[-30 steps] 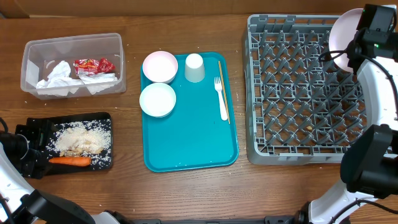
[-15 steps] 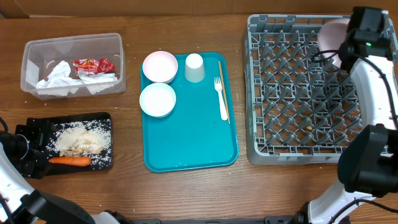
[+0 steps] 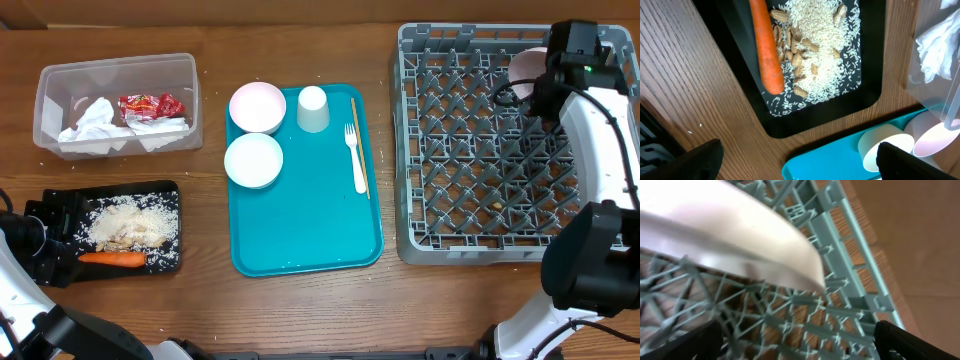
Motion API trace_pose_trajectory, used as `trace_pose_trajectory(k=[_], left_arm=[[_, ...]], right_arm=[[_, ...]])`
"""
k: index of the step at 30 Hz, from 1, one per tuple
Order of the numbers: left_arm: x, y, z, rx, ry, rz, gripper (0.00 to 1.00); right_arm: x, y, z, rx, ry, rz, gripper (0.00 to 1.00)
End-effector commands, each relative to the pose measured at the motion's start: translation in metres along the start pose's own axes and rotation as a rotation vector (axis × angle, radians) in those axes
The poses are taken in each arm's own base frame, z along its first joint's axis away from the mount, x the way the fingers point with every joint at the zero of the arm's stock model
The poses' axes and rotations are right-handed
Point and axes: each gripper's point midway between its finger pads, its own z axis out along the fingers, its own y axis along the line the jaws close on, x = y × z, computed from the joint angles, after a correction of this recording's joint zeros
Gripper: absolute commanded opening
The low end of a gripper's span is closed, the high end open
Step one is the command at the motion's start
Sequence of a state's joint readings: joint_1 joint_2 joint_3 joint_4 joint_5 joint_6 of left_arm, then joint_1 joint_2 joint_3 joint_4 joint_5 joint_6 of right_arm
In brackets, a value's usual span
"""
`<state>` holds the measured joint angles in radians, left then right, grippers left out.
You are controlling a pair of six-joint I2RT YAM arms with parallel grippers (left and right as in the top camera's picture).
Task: Sort waste into correct bins and load items into the dishwasher rack
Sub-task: 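Lift the plate and stand it upright in the rack's far right corner, then move the right gripper to the white fork and grasp it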
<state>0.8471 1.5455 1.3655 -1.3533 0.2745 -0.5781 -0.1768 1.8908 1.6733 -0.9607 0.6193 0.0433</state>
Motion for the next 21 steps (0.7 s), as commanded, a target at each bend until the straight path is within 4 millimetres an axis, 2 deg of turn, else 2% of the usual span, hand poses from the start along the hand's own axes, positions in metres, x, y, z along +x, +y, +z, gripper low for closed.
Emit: trace_pose_trajectory(k=[1, 3, 7, 9, 12, 13, 15, 18, 21], left_arm=[[0.0, 0.001, 0.001, 0.001, 0.006, -0.018, 1.0], [0.0, 0.001, 0.001, 0.001, 0.006, -0.018, 1.0], [0.0, 0.001, 0.001, 0.001, 0.006, -0.018, 1.0], [0.0, 0.001, 0.001, 0.001, 0.006, -0.018, 1.0], [0.0, 0.001, 0.001, 0.001, 0.006, -0.017, 1.0], [0.0, 0.001, 0.001, 0.001, 0.006, -0.017, 1.0], [0.0, 0.001, 0.001, 0.001, 0.006, -0.018, 1.0], [0.0, 0.001, 0.001, 0.001, 0.006, -0.018, 1.0], [0.0, 0.001, 0.001, 0.001, 0.006, -0.018, 1.0]], right_arm=[[-0.034, -0.008, -0.06, -0.178, -0.108, 0.115, 1.0], [-0.032, 0.012, -0.087, -0.361, -0.094, 0.098, 1.0], [-0.029, 0.054, -0.161, -0.774, -0.098, 0.058, 1.0], [-0.023, 0.077, -0.206, -1.022, -0.098, 0.026, 1.0], [-0.008, 0.103, -0.256, -1.302, -0.058, -0.036, 1.0], [-0.001, 0.111, -0.265, -1.346, -0.037, -0.058, 1.0], [0.014, 0.129, -0.27, -1.361, 0.007, -0.104, 1.0], [0.043, 0.163, -0.266, -1.32, 0.076, -0.192, 1.0], [0.078, 0.199, -0.253, -1.22, 0.144, -0.278, 1.0]])
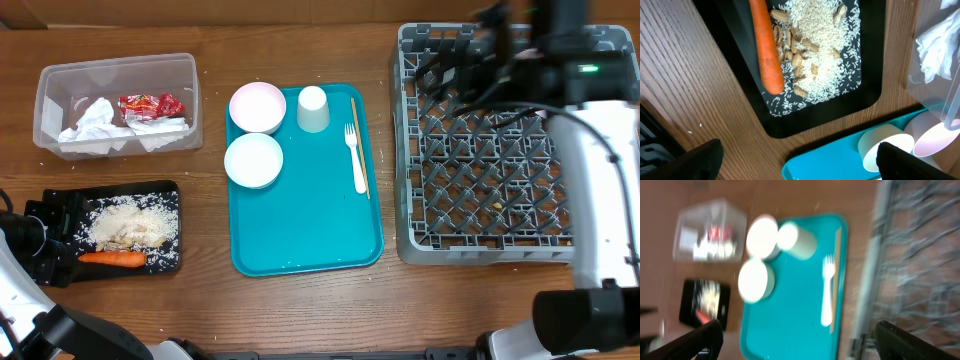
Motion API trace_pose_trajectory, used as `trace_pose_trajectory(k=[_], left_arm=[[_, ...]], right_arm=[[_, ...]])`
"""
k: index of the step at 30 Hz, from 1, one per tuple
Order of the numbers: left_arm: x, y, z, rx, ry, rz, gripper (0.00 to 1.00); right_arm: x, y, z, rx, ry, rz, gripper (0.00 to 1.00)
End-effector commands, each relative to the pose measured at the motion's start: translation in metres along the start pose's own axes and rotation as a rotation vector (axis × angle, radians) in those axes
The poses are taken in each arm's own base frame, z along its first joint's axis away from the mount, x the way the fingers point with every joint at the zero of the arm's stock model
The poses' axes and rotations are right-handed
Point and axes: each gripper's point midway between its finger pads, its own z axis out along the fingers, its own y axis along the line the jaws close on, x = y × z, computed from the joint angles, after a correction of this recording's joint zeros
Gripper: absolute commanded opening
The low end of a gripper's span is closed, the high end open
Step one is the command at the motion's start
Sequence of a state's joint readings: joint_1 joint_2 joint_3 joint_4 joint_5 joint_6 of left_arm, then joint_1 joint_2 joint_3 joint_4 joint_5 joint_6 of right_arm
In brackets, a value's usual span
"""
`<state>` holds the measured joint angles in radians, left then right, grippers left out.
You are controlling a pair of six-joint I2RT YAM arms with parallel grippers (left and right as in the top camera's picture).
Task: Sort waste into correct bins and load items into the dishwasher rack
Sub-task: 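Move the right gripper to the white fork and grasp it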
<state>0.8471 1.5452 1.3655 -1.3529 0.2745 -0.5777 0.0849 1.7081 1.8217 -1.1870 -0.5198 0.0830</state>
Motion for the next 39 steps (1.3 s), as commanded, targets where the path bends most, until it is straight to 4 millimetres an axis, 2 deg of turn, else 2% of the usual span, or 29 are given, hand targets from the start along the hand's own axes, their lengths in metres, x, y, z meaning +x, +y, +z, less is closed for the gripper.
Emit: trace_pose_trajectory(k=[1, 6, 11, 16, 20, 25, 28, 33, 39], left_arm=[[0.0, 0.001, 0.002, 0.0, 0.007, -0.018, 1.0], [0.0, 0.001, 0.002, 0.0, 0.007, -0.018, 1.0], [0.0, 0.001, 0.002, 0.0, 0.007, -0.018, 1.0], [0.0, 0.001, 0.002, 0.0, 0.007, -0.018, 1.0], [0.0, 0.001, 0.002, 0.0, 0.007, -0.018, 1.0], [0.0, 0.001, 0.002, 0.0, 0.007, -0.018, 1.0], [0.0, 0.001, 0.002, 0.0, 0.007, -0.018, 1.0], [0.0, 0.001, 0.002, 0.0, 0.007, -0.018, 1.0], [0.0, 0.001, 0.002, 0.0, 0.007, -0.018, 1.0]], right_arm=[[0.036, 0.003, 0.055, 0.072, 0.141, 0.005, 1.0], [0.077, 0.015, 0.124, 0.213, 0.238, -0.05, 1.0], [0.098, 0.012, 0.169, 0.435, 0.2, -0.017, 1.0], [0.118, 0.014, 0.213, 0.469, 0.226, -0.05, 1.0], [0.124, -0.01, 0.231, 0.567, 0.216, 0.002, 1.0], [0.118, -0.028, 0.237, 0.613, 0.192, 0.003, 1.0], [0.114, -0.034, 0.241, 0.604, 0.197, -0.025, 1.0], [0.118, -0.042, 0.247, 0.604, 0.225, -0.023, 1.0], [0.132, -0.037, 0.26, 0.562, 0.268, -0.018, 0.91]])
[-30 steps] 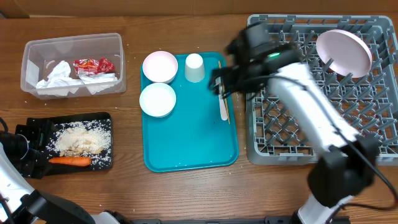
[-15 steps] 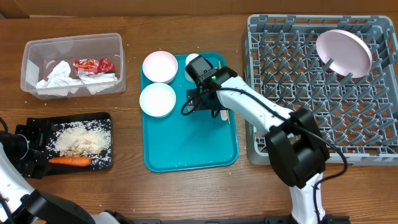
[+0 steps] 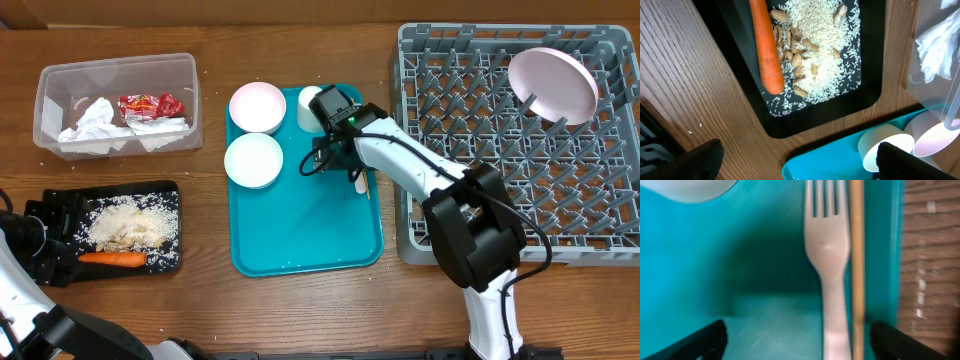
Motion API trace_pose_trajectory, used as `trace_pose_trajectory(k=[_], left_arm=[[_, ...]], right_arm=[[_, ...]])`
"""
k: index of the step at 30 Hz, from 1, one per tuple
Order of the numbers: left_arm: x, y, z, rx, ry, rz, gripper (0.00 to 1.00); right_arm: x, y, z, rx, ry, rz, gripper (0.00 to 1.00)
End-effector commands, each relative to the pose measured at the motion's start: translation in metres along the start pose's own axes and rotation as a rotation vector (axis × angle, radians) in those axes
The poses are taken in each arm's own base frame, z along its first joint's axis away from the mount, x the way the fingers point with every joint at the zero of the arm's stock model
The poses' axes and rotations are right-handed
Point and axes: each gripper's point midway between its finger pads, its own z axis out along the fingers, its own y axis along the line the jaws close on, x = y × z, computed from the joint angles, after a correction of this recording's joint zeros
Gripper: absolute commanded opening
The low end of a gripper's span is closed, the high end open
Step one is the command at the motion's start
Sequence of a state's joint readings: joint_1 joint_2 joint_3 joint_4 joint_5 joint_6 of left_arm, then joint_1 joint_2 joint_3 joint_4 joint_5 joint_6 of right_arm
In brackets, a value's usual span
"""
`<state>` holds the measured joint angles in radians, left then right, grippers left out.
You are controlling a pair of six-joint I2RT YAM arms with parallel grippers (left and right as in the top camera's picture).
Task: Sort waste into correct bins and load items into the dishwasher rack
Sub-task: 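Move the right gripper to the white fork and grasp it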
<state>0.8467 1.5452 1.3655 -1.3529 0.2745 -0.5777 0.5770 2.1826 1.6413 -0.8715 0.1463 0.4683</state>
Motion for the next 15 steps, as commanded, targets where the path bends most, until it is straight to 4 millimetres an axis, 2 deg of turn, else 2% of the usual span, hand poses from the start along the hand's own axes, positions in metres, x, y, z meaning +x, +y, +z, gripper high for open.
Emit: trace_pose_trajectory(k=[1, 8, 9, 11, 15], left_arm=[[0.0, 0.001, 0.001, 0.0, 0.007, -0.018, 1.0], [0.0, 0.001, 0.001, 0.0, 0.007, -0.018, 1.0], [0.0, 0.001, 0.001, 0.0, 0.007, -0.019, 1.0], [0.0, 0.001, 0.001, 0.0, 0.007, -0.018, 1.0], [0.0, 0.001, 0.001, 0.0, 0.007, -0.019, 1.0]], right_arm=[[0.01, 0.009, 0.012, -0.009, 0.032, -0.022, 0.9], [0.02, 0.016, 0.018, -0.002, 0.05, -0.048, 0.87], [0.02, 0.017, 0.018, -0.003, 0.049, -0.047, 0.82], [0.02, 0.017, 0.018, -0.002, 0.051, -0.04, 0.64], [0.025, 0.013, 0.018, 0.011, 0.072, -0.014, 0.47]])
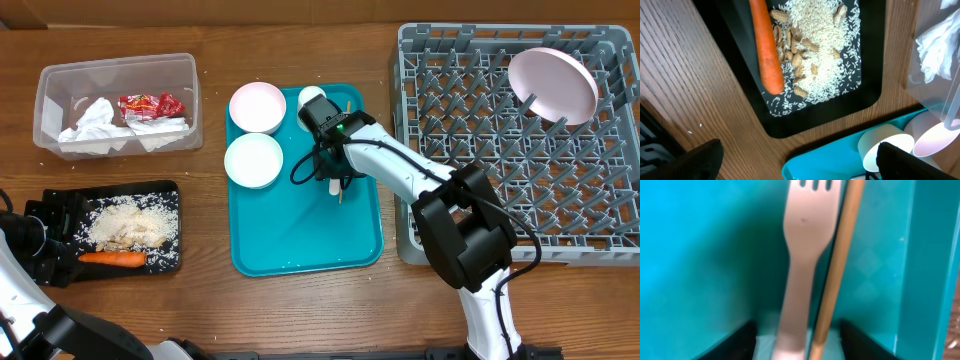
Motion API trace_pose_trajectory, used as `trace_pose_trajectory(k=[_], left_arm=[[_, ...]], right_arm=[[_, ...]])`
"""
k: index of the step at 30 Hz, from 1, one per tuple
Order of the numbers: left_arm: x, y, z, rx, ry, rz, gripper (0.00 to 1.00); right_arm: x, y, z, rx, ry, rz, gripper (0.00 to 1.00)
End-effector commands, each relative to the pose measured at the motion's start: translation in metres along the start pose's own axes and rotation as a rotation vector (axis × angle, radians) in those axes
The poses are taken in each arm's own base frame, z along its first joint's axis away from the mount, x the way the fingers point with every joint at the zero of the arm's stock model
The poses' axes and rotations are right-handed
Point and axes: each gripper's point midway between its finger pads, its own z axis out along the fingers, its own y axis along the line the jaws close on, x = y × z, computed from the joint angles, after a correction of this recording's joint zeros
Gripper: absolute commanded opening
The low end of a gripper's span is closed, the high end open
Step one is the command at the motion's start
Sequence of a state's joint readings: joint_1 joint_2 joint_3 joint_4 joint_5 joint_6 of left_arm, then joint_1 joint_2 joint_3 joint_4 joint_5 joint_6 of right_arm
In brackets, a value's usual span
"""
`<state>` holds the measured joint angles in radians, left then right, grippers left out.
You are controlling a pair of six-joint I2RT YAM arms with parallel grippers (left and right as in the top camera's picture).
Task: Sort waste into correct bins and load items into the dishwasher rack
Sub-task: 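Move the right gripper to the white fork and grasp it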
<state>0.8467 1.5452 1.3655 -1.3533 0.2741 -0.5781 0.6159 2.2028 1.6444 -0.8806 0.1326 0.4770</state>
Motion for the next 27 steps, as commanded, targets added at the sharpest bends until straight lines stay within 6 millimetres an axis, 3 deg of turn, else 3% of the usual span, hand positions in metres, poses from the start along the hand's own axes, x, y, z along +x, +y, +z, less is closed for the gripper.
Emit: trace_pose_trajectory(k=[1, 7, 15, 27], left_arm=[[0.0, 0.001, 0.001, 0.001, 0.007, -0.018, 1.0], [0.0, 0.001, 0.001, 0.001, 0.007, -0.018, 1.0], [0.0, 0.001, 0.001, 0.001, 0.007, -0.018, 1.0], [0.0, 0.001, 0.001, 0.001, 0.007, -0.018, 1.0]], right_arm=[[0.012, -0.002, 0.012, 0.016, 0.05, 0.017, 0.44], [0.022, 0.001, 0.009, 0.002, 0.096, 0.013, 0.43], [0.027, -0.016, 0.002, 0.033, 0.139, 0.032, 0.23], [0.013, -0.024, -0.028, 0.047, 0.107, 0.046, 0.21]])
